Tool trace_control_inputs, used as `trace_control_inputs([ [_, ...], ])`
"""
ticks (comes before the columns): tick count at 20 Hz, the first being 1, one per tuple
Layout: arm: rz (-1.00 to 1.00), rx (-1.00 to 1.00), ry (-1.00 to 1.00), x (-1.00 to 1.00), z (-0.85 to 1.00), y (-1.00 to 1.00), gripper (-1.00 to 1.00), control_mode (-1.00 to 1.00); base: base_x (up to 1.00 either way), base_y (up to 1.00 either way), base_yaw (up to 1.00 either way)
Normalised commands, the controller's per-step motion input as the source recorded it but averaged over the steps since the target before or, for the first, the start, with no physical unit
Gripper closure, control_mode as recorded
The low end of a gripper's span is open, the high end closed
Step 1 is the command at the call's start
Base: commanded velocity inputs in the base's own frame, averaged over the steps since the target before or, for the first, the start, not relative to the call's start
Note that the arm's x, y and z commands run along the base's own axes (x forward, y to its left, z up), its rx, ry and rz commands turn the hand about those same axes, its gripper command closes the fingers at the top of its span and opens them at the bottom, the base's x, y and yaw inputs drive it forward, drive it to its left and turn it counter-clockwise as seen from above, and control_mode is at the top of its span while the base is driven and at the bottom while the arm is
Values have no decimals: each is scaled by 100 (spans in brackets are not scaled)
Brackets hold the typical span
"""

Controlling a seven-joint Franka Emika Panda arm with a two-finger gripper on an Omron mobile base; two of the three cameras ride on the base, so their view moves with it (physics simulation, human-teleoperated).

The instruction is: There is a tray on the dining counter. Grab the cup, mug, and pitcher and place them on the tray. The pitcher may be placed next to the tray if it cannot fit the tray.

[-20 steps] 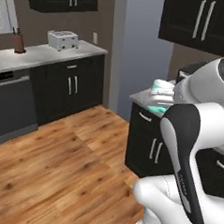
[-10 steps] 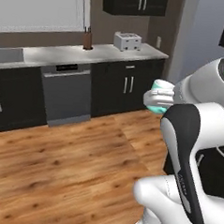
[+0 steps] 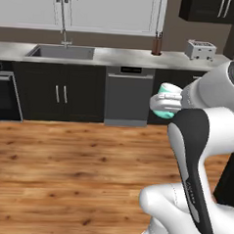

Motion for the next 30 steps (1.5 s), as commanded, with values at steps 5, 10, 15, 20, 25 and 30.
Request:
trace_control_inputs([
  [5, 0, 0, 0, 0, 0, 0, 100, 100, 0, 9, 55],
  [10, 0, 0, 0, 0, 0, 0, 100, 100, 0, 5, 55],
  [15, 0, 0, 0, 0, 0, 0, 100, 100, 0, 5, 54],
  [20, 0, 0, 0, 0, 0, 0, 100, 100, 0, 4, 54],
  [25, 0, 0, 0, 0, 0, 0, 100, 100, 1, 0, 51],
  [30, 0, 0, 0, 0, 0, 0, 100, 100, 36, -4, 33],
])
